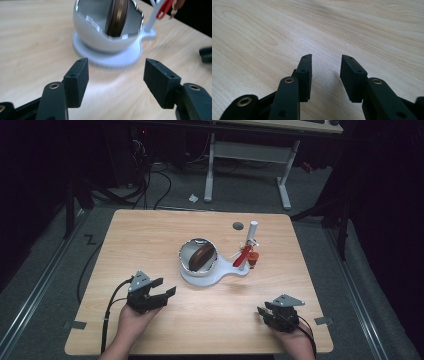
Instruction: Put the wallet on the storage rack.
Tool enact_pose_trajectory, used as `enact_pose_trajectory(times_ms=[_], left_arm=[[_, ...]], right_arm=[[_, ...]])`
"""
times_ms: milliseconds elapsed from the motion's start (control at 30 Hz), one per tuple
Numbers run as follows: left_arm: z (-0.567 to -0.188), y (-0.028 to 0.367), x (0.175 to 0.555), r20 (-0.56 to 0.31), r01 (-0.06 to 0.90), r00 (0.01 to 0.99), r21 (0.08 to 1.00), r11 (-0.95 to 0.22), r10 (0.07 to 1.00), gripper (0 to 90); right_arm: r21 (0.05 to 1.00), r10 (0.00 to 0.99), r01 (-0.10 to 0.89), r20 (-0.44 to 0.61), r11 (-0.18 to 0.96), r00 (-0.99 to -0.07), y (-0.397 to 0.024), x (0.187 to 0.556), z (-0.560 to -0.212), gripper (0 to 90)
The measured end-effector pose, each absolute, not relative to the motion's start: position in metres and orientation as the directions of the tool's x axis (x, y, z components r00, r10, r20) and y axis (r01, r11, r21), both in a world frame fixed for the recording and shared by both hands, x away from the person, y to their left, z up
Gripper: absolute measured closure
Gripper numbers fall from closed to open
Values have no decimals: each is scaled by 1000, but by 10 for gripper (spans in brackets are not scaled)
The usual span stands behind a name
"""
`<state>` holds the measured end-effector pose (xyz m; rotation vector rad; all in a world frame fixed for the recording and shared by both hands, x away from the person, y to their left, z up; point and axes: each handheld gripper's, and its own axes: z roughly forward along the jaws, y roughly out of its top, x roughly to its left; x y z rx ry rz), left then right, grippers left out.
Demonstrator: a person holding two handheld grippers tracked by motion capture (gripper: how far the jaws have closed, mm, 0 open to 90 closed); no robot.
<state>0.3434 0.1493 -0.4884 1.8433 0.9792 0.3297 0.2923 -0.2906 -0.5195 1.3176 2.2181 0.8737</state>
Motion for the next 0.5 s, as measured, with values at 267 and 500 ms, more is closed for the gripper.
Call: enact_pose_trajectory(times_ms=[267,500], left_arm=[[-518,187,309,-187,526,587,828,-196,788,336],[-520,197,306,-215,549,562,819,-166,799,322]], right_arm=[[690,894,636,-36,346,-447,-296,286,-522,621],[713,907,621,-49,325,-419,-302,280,-518,617]])
